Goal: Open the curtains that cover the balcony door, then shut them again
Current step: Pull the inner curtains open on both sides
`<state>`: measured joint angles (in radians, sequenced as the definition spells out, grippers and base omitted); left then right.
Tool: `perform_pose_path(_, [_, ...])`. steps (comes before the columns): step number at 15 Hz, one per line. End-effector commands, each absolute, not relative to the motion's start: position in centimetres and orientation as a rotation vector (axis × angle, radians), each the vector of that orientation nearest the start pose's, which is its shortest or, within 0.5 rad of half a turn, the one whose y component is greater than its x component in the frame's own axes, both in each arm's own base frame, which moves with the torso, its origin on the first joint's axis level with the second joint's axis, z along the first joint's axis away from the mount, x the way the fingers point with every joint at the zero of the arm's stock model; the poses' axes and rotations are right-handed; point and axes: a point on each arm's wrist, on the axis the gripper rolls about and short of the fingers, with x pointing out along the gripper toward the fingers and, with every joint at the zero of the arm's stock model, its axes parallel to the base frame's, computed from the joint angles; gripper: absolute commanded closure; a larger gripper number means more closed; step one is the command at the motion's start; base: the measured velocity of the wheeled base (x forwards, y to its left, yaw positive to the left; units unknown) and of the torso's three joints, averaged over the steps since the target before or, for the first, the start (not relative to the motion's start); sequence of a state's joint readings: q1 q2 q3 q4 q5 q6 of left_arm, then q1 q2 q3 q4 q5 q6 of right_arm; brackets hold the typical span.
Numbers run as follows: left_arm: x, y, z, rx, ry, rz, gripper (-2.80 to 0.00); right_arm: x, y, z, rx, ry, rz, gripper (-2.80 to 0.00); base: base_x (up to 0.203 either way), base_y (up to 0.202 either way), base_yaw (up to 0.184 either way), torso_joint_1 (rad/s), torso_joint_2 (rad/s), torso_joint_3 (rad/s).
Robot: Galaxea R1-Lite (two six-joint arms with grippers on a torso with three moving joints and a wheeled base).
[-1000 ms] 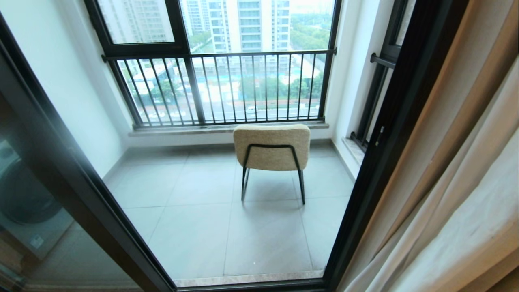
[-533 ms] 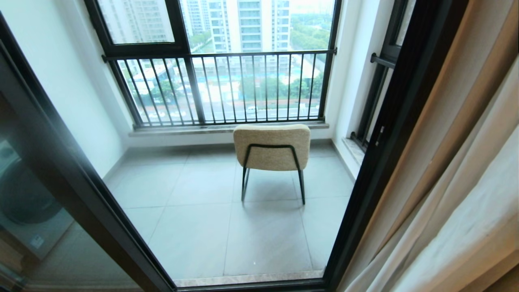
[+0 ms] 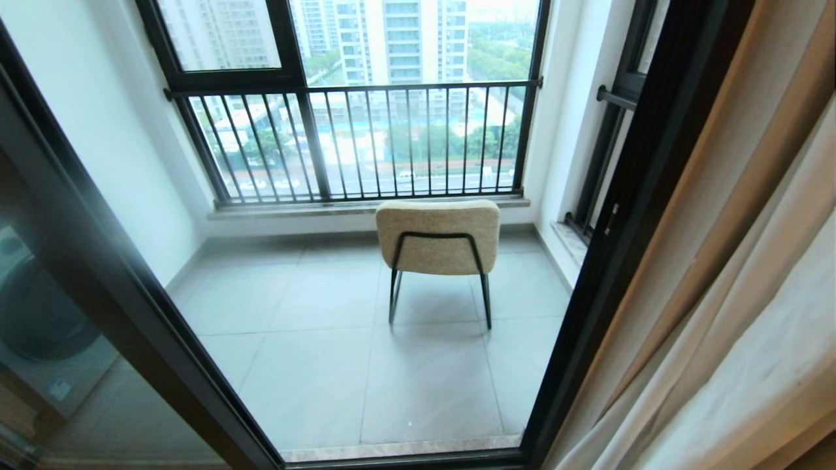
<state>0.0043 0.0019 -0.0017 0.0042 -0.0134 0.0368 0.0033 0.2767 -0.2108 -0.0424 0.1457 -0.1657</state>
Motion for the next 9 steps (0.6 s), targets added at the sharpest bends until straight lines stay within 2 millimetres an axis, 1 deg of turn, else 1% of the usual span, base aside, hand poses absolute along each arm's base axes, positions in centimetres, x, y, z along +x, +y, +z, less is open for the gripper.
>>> perform_pose_path(1, [-2.3, 0.0, 7.5, 0.037, 0.004, -0.009, 0.0, -1.3, 0.3, 12.4, -0.165, 0.002, 0.159, 0.0, 0.0, 0.0, 0.0, 0.0, 0.0, 0.0])
perform_pose_path(4, [-2.3, 0.0, 7.5, 0.037, 0.004, -0.009, 0.0, -1.1, 0.3, 10.4, -0.165, 0.015, 0.159, 0.0, 0.0, 0.0, 0.0, 0.0, 0.0, 0.0])
perform_pose_path(6, [-2.3, 0.0, 7.5, 0.037, 0.004, -0.009, 0.0, -2.0, 0.3, 9.1, -0.153, -0.04, 0.137, 0.0, 0.0, 0.0, 0.0, 0.0, 0.0, 0.0])
perform_pose_path(8, [-2.3, 0.0, 7.5, 0.037, 0.004, -0.009, 0.0, -2.5, 0.1, 7.7, -0.097, 0.027, 0.046, 0.0, 0.0, 0.0, 0.0, 0.0, 0.0, 0.0])
perform_pose_path(9, [-2.3, 0.0, 7.5, 0.037, 0.004, -0.009, 0.0, -2.3, 0.0, 7.5, -0.083, 0.015, 0.006, 0.0, 0.0, 0.0, 0.0, 0.0, 0.0, 0.0])
